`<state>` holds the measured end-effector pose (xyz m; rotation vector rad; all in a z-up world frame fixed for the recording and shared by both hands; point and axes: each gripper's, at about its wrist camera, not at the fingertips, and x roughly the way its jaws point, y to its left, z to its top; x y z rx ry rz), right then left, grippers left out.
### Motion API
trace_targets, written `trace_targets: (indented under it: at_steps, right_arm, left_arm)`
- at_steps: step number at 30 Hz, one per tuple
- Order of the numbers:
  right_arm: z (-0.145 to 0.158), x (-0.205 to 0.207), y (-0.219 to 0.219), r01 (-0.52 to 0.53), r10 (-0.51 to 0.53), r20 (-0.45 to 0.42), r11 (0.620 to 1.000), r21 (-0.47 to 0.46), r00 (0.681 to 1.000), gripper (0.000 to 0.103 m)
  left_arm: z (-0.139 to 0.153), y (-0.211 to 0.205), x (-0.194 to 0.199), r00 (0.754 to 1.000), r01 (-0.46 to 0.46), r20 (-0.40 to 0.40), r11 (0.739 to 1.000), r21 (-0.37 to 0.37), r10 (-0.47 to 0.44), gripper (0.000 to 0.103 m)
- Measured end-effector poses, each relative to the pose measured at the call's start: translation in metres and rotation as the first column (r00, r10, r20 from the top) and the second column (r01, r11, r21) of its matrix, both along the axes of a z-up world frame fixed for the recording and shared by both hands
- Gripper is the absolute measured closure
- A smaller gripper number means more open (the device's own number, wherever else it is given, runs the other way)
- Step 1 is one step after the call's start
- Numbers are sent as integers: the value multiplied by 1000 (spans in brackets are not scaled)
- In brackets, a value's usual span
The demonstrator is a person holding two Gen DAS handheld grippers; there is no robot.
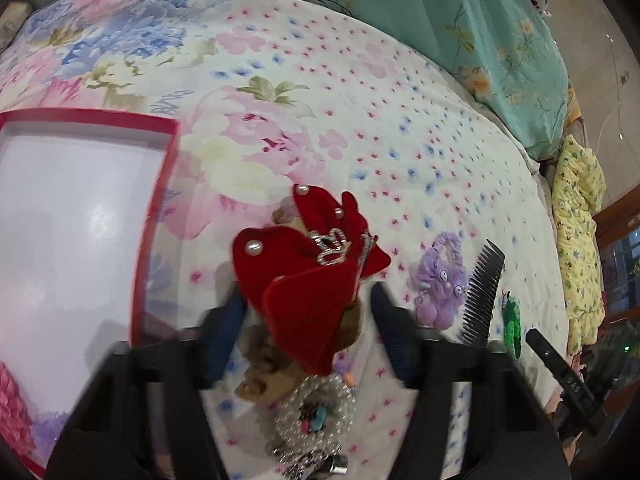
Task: Organize jewelry
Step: 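Grasp the red bow clip with the left tool while the right tool grasps the green braided hair tie, then carry the bow clip and hair tie into the tray and release both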
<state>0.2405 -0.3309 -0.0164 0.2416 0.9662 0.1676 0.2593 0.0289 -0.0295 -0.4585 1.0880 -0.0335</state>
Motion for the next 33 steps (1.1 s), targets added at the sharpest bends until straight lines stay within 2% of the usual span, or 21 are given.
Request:
trace_targets:
  at_steps: [1, 4, 6, 8, 10, 16, 20, 28, 33]
  right_arm:
    - [-2, 2, -2, 6, -6, -2, 1000, -21, 1000, 54]
    - [-13, 5, -7, -1, 0, -15, 999, -46, 1000, 57]
    - [-23, 8, -4, -29, 27, -42, 998, -58, 999, 68]
    - [-20, 6, 0, -58, 57, -26, 996, -73, 998, 93]
    - [-16, 2, 3, -81, 81, -4, 993, -87, 997, 93]
    - [-8, -7, -12, -89, 88, 35, 995, 46, 996, 94]
    - [2, -11, -14, -95, 90, 57, 990, 102, 994, 94]
    - [24, -36, 20, -162, 148, 92, 972, 172, 985, 94]
    - [21, -49, 56, -204, 193, 69, 952, 226, 979, 94]
  left_arm:
    - [-1, -3, 2, 1000, 12, -5, 1000, 10, -12, 78]
    - [3, -12, -1, 999, 34, 8, 999, 41, -34, 87]
    - [9, -13, -8, 999, 42, 24, 999, 12, -42, 95]
    - [16, -14, -17, 999, 30, 36, 1000, 2, -30, 96]
    - [25, -16, -27, 998, 18, 54, 1000, -1, -18, 96]
    - [53, -18, -59, 992, -25, 120, 998, -58, 32, 96]
    - [69, -17, -75, 988, -31, 149, 998, -57, 39, 96]
    - [76, 18, -115, 981, -75, 170, 994, -78, 88, 96]
    - [75, 51, -139, 975, -106, 185, 989, -100, 123, 96]
